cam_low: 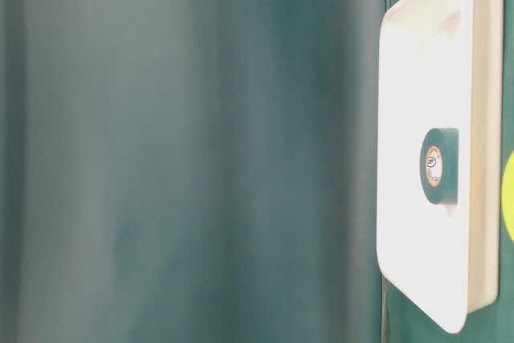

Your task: Pick up the tape from a random location and place it into the white case.

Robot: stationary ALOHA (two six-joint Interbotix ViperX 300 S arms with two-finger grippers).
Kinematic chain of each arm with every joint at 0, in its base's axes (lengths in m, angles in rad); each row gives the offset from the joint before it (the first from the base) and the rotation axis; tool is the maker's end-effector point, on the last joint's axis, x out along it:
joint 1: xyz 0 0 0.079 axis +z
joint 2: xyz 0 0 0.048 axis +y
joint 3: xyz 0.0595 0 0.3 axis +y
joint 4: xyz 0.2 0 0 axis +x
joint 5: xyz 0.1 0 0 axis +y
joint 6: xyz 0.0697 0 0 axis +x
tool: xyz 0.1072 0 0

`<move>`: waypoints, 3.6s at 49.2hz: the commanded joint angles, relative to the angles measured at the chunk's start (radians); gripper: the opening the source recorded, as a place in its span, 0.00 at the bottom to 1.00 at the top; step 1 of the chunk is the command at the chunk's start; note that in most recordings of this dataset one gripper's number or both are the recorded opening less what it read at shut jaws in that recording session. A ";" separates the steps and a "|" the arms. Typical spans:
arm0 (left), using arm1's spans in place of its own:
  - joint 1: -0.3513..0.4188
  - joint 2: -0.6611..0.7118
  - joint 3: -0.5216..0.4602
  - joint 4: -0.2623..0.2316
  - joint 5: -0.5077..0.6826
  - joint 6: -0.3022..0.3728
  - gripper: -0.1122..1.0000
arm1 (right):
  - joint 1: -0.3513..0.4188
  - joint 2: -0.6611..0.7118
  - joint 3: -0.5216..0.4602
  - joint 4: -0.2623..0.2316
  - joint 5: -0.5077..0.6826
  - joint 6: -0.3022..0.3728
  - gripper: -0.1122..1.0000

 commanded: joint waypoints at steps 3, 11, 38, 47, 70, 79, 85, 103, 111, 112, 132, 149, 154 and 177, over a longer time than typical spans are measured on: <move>0.002 -0.048 0.055 -0.003 -0.026 -0.014 0.96 | 0.000 0.006 -0.014 0.002 -0.003 0.000 0.92; 0.000 -0.095 0.133 -0.003 -0.083 -0.021 0.96 | 0.000 0.006 -0.003 0.002 -0.005 0.000 0.92; 0.000 -0.103 0.170 -0.003 -0.106 -0.021 0.93 | 0.000 0.006 0.009 0.002 -0.003 0.002 0.92; 0.002 -0.103 0.170 -0.003 -0.106 -0.021 0.93 | 0.000 0.008 0.009 0.003 -0.003 0.005 0.92; 0.002 -0.103 0.170 -0.003 -0.104 -0.021 0.93 | 0.028 0.006 0.009 0.005 0.003 0.006 0.92; 0.002 -0.104 0.170 -0.003 -0.106 -0.021 0.93 | 0.028 0.009 0.006 0.005 -0.002 0.006 0.92; 0.002 -0.103 0.170 -0.003 -0.117 -0.021 0.93 | 0.026 0.037 -0.003 0.005 -0.018 0.006 0.92; 0.002 -0.098 0.172 -0.003 -0.123 -0.023 0.92 | 0.031 0.249 -0.130 0.003 -0.055 0.005 0.92; 0.002 -0.098 0.172 -0.003 -0.123 -0.023 0.92 | 0.038 0.347 -0.198 0.003 -0.063 0.005 0.92; 0.002 -0.098 0.170 -0.003 -0.123 -0.023 0.92 | 0.038 0.359 -0.207 0.003 -0.064 0.005 0.92; 0.002 -0.097 0.172 -0.003 -0.123 -0.025 0.92 | 0.038 0.586 -0.407 0.003 -0.077 0.005 0.92; 0.000 -0.097 0.172 -0.003 -0.123 -0.025 0.92 | 0.038 0.707 -0.540 0.003 -0.074 0.005 0.92; 0.000 -0.097 0.172 -0.003 -0.123 -0.025 0.92 | 0.038 0.726 -0.563 0.002 -0.066 0.003 0.92; 0.002 -0.095 0.173 -0.003 -0.120 -0.025 0.92 | 0.038 0.729 -0.568 0.003 -0.048 0.005 0.92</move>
